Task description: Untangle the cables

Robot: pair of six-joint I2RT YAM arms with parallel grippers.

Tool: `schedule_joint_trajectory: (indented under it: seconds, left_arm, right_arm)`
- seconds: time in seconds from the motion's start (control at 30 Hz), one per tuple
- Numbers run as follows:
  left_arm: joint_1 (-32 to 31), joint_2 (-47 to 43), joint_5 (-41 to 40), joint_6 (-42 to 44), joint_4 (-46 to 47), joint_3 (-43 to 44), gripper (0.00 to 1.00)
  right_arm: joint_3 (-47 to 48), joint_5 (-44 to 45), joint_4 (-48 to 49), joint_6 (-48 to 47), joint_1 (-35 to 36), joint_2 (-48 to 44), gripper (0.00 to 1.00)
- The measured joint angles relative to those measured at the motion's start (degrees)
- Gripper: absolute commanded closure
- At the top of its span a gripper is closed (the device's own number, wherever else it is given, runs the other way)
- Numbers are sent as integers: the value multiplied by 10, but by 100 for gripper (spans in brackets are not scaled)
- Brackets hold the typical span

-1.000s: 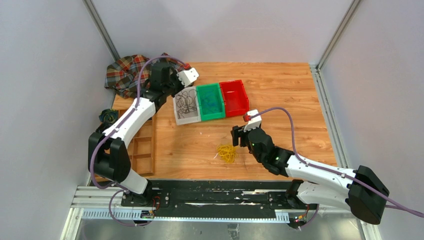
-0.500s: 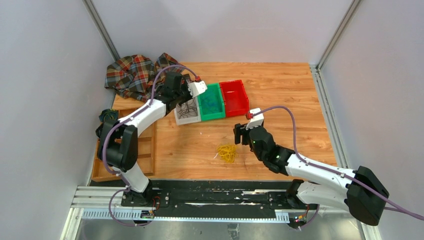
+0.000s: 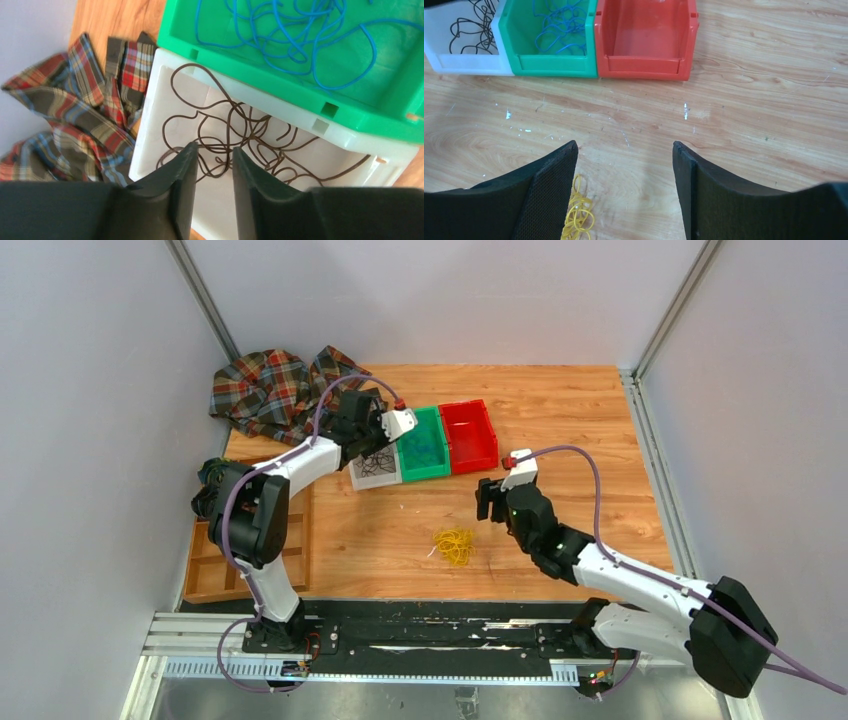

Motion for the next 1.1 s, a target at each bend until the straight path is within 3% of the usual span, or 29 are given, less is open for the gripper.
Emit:
schedule_joint_trajectory:
  seconds: [0.07,0.23,0.5,0.73,0.93,1.1]
  left_arm:
    - [0,0,6,3,-27,9,34]
    - [0,-1,22,10,-95,52,11]
    - [0,-19,26,6,-200,152,2]
    - [0,-19,1,-56,-285,240,2]
    - [2,-34,-57,-118,-325,233,2]
    - [8,-96,-98,-184,-337,188,2]
  right_arm:
    - [8,-12,-6,2,-14,0,30]
    - [38,-34,-8,1,-41,-1,28]
    - [97,-55,-18,0,-94,22,25]
    - [201,-55,-26,-31,-147,170,24]
    - [260,-59,-24,-52,-188,299,29]
    - [303,-66,-25,-68,-205,376,35]
